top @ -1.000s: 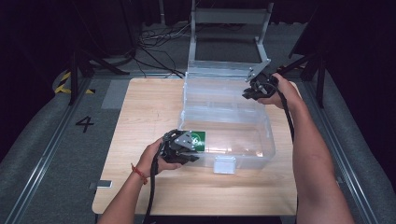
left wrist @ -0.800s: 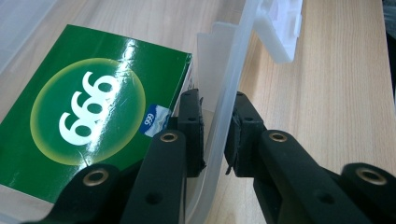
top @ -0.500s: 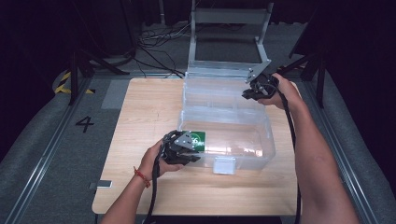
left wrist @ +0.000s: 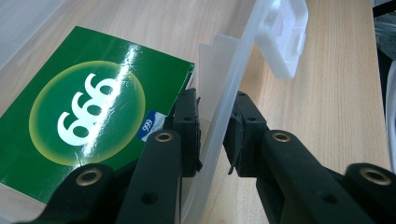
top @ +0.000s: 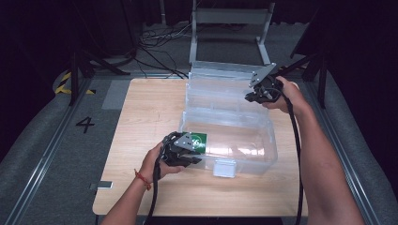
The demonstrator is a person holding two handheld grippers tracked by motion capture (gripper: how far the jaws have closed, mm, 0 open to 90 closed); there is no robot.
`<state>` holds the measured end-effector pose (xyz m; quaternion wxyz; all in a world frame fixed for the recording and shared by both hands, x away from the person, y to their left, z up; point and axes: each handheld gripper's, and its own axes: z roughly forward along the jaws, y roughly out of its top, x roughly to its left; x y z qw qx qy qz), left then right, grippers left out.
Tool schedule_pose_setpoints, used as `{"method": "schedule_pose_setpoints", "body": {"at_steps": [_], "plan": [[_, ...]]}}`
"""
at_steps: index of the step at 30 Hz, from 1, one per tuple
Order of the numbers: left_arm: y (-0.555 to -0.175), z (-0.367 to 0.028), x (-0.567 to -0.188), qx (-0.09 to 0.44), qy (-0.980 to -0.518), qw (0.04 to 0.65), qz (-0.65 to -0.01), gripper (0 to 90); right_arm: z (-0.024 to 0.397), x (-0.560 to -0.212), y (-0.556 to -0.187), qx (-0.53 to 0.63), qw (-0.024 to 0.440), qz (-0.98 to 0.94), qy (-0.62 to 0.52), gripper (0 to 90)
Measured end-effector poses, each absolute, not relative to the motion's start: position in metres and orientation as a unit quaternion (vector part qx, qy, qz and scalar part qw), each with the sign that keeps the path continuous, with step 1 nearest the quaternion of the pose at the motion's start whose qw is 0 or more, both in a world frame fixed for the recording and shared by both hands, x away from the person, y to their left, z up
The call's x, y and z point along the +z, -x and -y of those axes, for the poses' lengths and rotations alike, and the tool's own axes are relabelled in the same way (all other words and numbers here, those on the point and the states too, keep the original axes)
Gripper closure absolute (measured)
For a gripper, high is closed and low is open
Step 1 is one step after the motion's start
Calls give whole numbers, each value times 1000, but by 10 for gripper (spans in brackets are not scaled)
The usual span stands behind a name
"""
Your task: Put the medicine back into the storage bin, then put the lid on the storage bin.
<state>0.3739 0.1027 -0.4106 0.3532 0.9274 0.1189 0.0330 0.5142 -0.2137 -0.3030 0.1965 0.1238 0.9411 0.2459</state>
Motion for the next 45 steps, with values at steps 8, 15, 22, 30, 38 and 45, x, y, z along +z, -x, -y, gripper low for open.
{"method": "schedule_pose_setpoints", "body": {"at_steps": [8, 15, 22, 30, 38, 45], "plan": [[-373, -102, -411, 33, -926, 356, -121, 753, 213, -302, -509, 252, 202, -939, -120, 890], [-371, -101, -410, 36, -927, 353, -123, 753, 207, -298, -504, 242, 208, -941, -110, 895], [-370, -101, -410, 33, -926, 353, -129, 749, 204, -294, -498, 240, 210, -942, -107, 896], [-368, -100, -410, 37, -926, 353, -131, 744, 203, -289, -487, 247, 211, -940, -102, 898], [-367, -99, -410, 36, -925, 353, -137, 741, 204, -286, -477, 257, 211, -938, -99, 900], [-367, -99, -410, 37, -925, 352, -136, 740, 203, -281, -463, 256, 212, -939, -87, 900]]}}
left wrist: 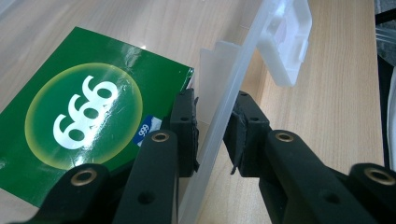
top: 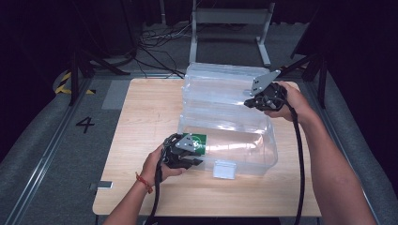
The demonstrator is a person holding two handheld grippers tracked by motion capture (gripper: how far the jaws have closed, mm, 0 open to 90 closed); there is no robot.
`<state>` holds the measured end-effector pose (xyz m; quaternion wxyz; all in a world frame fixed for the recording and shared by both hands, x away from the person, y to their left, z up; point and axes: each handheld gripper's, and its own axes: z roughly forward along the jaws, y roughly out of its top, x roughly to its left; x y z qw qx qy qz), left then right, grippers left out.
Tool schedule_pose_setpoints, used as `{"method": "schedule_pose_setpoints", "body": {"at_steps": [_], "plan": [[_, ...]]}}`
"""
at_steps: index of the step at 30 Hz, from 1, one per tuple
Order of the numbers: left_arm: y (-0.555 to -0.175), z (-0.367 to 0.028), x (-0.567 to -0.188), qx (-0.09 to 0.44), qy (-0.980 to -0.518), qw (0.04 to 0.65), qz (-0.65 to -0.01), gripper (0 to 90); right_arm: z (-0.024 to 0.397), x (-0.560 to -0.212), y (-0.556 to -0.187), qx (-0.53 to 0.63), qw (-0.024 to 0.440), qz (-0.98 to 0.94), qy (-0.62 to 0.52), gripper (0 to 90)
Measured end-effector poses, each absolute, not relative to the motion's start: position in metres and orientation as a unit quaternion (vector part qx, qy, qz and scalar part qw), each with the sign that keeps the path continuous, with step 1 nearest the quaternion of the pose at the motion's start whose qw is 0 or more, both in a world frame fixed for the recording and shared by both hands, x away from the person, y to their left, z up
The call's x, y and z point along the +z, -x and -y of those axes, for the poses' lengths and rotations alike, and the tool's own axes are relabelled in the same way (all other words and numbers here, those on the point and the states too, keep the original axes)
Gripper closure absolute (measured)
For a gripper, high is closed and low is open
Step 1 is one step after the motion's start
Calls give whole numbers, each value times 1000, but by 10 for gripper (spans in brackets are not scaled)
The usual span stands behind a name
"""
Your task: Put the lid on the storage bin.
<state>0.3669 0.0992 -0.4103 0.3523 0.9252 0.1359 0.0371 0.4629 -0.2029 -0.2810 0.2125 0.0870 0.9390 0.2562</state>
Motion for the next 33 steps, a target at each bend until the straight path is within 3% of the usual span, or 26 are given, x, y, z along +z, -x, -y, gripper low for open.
{"method": "schedule_pose_setpoints", "body": {"at_steps": [33], "plan": [[-354, -93, -411, 47, -919, 360, -152, 712, 211, -290, -387, 290, 240, -923, -78, 894]]}}
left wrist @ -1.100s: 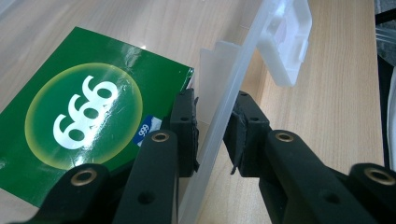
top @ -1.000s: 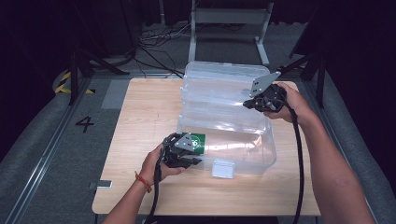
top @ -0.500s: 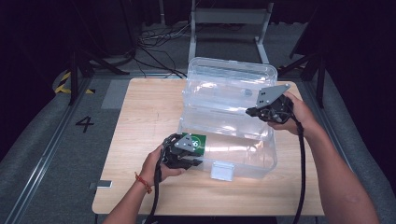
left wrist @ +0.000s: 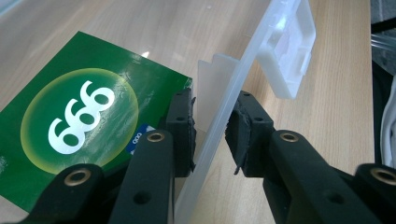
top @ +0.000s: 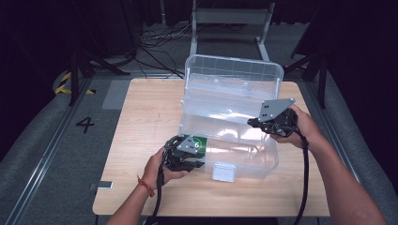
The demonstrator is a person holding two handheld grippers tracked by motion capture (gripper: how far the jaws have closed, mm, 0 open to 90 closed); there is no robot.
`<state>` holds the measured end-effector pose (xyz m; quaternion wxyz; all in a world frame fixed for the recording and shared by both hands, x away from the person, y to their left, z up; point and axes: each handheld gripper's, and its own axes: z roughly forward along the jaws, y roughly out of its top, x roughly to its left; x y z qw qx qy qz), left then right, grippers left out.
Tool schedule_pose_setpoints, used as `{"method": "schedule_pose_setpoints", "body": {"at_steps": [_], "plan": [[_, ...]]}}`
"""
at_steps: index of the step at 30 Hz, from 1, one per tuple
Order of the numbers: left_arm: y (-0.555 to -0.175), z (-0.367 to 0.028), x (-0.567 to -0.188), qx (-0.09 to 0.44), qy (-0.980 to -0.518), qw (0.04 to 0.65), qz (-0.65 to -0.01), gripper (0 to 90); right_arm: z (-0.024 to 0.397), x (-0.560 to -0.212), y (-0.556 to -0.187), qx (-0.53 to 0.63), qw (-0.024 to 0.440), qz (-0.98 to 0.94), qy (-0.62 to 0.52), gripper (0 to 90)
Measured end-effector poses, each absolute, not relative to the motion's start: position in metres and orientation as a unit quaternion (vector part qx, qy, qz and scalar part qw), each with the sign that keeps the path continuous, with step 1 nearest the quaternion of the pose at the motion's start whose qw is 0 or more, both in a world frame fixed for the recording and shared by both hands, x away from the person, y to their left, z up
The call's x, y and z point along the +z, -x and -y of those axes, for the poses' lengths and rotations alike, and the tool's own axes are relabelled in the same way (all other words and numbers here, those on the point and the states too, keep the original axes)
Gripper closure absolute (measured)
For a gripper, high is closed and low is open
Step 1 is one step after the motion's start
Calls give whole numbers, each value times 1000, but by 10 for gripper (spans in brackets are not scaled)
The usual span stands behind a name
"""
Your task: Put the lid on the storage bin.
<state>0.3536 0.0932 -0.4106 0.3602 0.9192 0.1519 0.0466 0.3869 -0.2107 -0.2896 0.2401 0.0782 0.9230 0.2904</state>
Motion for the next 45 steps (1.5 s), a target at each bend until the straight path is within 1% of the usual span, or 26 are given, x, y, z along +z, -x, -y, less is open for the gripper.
{"method": "schedule_pose_setpoints", "body": {"at_steps": [6, 11, 18, 19, 24, 25, 26, 27, 28, 29, 30, 32, 33, 35, 36, 40, 41, 43, 44, 45], "plan": [[-347, -90, -410, 54, -918, 359, -157, 715, 212, -293, -379, 294, 244, -921, -81, 889], [-342, -80, -409, 79, -920, 355, -148, 711, 216, -297, -372, 304, 247, -916, -87, 878], [-341, -80, -410, 83, -920, 356, -144, 701, 221, -305, -362, 328, 234, -910, -95, 879], [-340, -81, -410, 93, -918, 360, -139, 698, 222, -309, -358, 331, 232, -910, -93, 876], [-339, -83, -411, 96, -915, 369, -130, 691, 223, -311, -352, 329, 240, -909, -95, 871], [-340, -86, -412, 82, -912, 376, -143, 670, 224, -311, -352, 328, 239, -909, -93, 871], [-340, -86, -412, 82, -912, 376, -143, 615, 224, -311, -352, 328, 239, -909, -93, 871], [-339, -88, -414, 73, -911, 377, -150, 615, 225, -311, -352, 328, 239, -909, -92, 871], [-337, -91, -415, 74, -911, 375, -156, 526, 225, -311, -351, 328, 239, -909, -93, 870], [-336, -94, -415, 75, -909, 374, -166, 475, 225, -312, -351, 329, 240, -909, -93, 869], [-333, -101, -412, 67, -903, 386, -175, 434, 226, -312, -350, 331, 241, -908, -92, 869], [-332, -103, -410, 68, -902, 389, -175, 411, 226, -313, -350, 331, 243, -907, -93, 868], [-329, -107, -406, 69, -899, 392, -181, 375, 225, -313, -349, 332, 244, -907, -90, 867], [-327, -109, -404, 74, -900, 390, -183, 362, 225, -313, -348, 332, 244, -906, -90, 866], [-325, -109, -403, 83, -901, 383, -186, 323, 225, -314, -347, 333, 245, -906, -92, 864], [-317, -115, -392, 95, -901, 385, -176, 326, 225, -315, -345, 331, 249, -906, -92, 862], [-314, -121, -385, 95, -896, 396, -176, 330, 225, -315, -344, 332, 249, -906, -90, 861], [-312, -127, -380, 109, -896, 393, -177, 349, 225, -316, -344, 333, 249, -905, -90, 861], [-312, -131, -377, 124, -895, 391, -175, 359, 225, -316, -343, 333, 248, -905, -92, 860], [-312, -131, -377, 124, -895, 391, -175, 362, 225, -316, -343, 333, 248, -905, -92, 860]]}}
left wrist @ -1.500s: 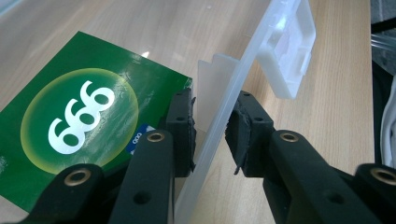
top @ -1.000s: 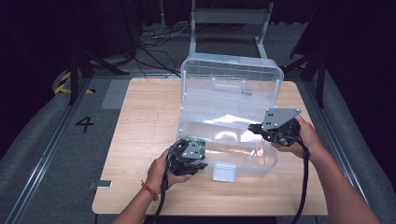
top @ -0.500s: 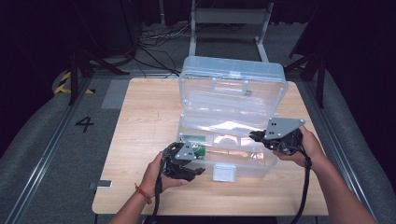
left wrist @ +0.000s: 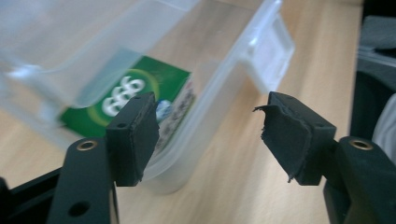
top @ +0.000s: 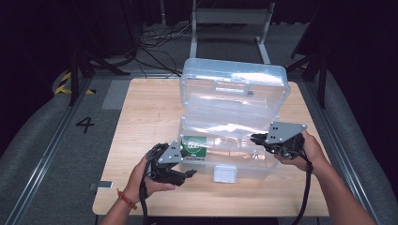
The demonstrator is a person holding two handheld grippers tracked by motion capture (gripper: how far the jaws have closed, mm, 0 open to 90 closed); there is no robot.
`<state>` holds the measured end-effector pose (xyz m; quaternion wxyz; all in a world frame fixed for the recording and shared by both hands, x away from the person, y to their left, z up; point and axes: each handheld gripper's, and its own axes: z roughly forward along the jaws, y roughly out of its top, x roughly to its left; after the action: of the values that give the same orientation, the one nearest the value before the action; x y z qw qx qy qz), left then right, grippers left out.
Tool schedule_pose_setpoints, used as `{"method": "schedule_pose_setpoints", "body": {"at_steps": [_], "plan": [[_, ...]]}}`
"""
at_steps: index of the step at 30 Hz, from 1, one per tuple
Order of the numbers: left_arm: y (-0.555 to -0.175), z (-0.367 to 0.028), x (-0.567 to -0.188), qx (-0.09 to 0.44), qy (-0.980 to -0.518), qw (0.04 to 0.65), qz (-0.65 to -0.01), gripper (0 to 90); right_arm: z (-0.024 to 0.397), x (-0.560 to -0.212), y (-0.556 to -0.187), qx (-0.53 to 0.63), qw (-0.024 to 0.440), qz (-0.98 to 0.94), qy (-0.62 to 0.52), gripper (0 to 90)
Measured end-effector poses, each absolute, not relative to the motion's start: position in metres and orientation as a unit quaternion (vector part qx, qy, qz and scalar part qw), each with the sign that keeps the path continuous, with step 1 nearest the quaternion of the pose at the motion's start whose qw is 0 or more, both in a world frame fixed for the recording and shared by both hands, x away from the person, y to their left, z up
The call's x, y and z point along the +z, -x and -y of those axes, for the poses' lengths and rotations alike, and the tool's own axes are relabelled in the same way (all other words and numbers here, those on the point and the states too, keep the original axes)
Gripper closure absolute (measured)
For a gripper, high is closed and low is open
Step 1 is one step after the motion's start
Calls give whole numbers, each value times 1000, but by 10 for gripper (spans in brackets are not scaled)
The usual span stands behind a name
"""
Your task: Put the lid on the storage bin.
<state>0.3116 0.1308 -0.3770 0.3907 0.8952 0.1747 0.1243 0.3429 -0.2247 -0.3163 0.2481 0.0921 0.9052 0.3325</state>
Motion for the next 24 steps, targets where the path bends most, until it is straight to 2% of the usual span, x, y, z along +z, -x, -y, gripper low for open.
{"method": "schedule_pose_setpoints", "body": {"at_steps": [11, 24], "plan": [[-319, -166, -336, 142, -860, 449, -195, 462, 228, -321, -339, 350, 249, -898, -95, 854], [-346, -156, -316, 157, -830, 486, -225, 367, 229, -326, -335, 355, 250, -897, -90, 848]]}}
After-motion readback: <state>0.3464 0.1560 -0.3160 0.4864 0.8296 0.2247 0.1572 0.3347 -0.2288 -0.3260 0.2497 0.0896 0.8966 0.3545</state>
